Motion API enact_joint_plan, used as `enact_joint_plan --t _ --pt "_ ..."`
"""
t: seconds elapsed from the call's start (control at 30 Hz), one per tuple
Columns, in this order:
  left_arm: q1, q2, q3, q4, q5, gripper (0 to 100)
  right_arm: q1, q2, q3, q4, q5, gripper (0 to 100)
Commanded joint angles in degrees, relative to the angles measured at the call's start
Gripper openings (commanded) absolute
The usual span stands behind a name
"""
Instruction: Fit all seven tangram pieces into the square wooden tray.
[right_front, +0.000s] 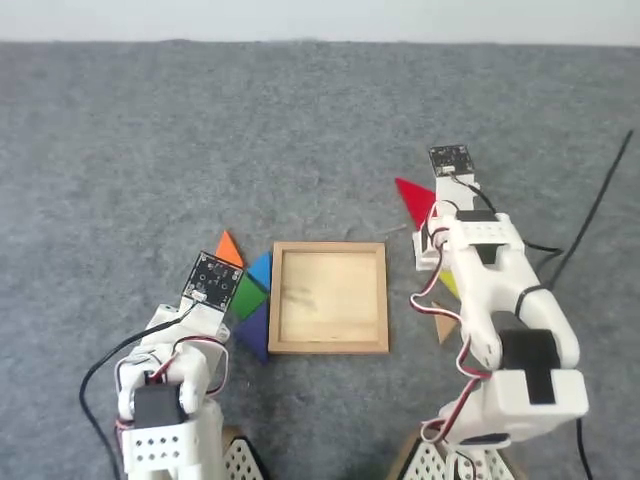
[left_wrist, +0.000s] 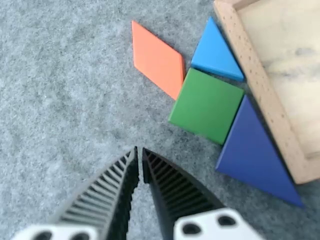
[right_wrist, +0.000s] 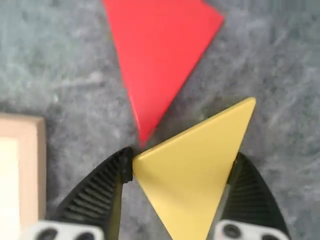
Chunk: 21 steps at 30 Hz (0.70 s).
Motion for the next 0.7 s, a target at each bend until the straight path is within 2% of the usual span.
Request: enact_joint_plan --t 0.0,0.17,0.23,0.47,0.67 --pt "0.4 -1.0 -0.6 0.3 0.0 1 -1.1 -7.0 -2.4 3.4 1.5 18.8" --pt "0.4 -1.0 -0.6 0.3 0.0 1 -2.1 -11.1 -2.5 6.4 1.6 18.8" --pt "0.4 -1.0 -0.6 0.3 0.0 1 -3.2 -13.1 -2.5 8.4 3.9 18.8" --pt "0.4 -1.0 -0.6 0.3 0.0 1 -9.2 -21.3 -2.5 15.3 22.0 18.8" --pt "0.4 -1.0 -0.6 0.3 0.0 1 -18.7 -24.8 -2.2 13.9 38.9 18.8"
